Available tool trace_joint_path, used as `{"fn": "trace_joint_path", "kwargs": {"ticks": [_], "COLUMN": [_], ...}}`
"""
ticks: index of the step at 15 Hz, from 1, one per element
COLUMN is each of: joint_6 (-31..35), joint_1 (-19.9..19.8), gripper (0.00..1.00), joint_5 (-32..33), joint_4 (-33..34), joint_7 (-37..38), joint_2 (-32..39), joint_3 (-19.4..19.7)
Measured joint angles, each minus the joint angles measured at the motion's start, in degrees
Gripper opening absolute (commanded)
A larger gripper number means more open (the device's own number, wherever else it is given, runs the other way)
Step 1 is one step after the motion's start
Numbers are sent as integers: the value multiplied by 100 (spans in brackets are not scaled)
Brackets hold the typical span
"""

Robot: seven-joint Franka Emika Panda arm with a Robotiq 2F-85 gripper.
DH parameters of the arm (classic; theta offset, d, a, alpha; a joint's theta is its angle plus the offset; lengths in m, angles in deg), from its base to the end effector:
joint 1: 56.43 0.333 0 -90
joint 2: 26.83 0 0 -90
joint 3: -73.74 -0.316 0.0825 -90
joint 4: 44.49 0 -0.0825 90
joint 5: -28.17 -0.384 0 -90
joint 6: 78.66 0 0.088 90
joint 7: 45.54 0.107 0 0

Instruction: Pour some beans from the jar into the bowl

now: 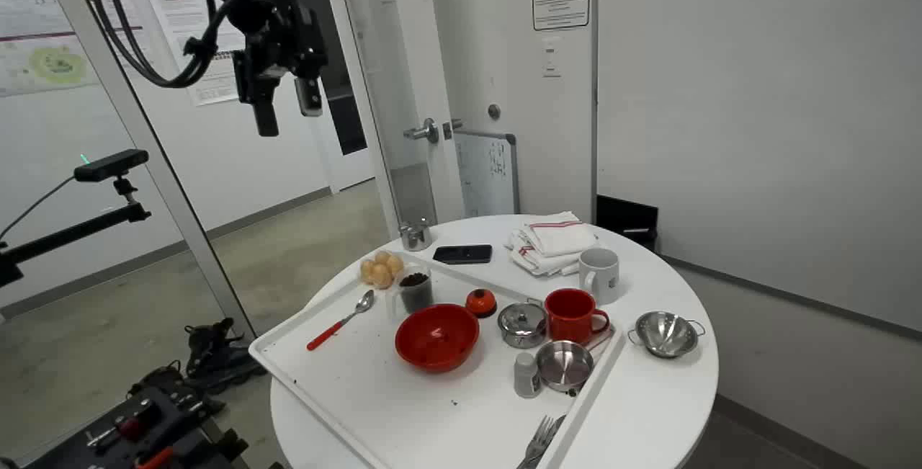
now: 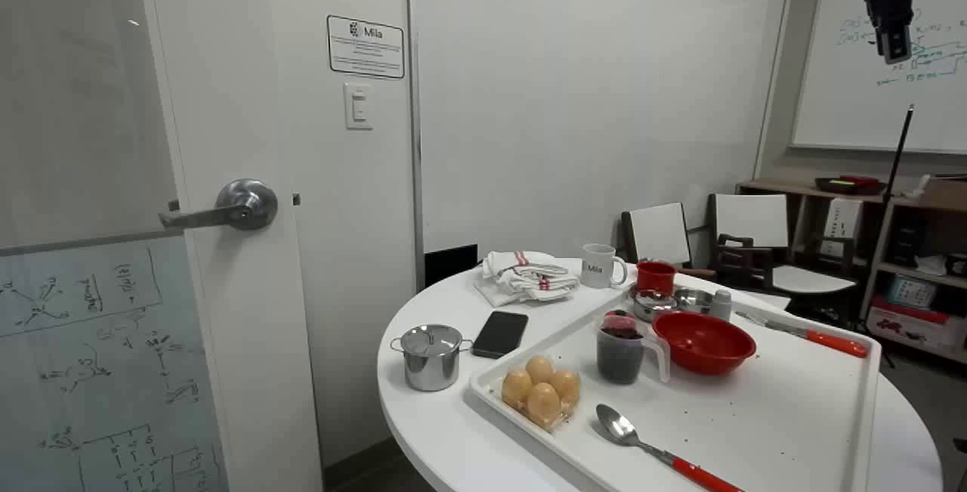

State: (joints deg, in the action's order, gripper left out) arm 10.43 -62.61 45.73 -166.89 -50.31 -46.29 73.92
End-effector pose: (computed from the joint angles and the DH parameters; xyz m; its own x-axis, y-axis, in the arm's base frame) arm 0.4199 -0.0798 0.5328 0.9645 -0.0321 -0.2622 0.0420 -0.9613 0.2722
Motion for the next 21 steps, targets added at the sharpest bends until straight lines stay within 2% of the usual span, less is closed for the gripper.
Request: {"fn": "trace_joint_path", "kwargs": {"ticks": [7,12,14,21], "joint_6": [0,79,377,1658], "joint_1": [13,182,282,444], "gripper": [100,100,100,100], "joint_5": [0,-304,-457,-348], "joint_4": [2,13,10,-9], "joint_7": [1,811,1290,2181], "joint_2": [0,276,493,1702], "joint_3": [11,-56,-135,-285]}}
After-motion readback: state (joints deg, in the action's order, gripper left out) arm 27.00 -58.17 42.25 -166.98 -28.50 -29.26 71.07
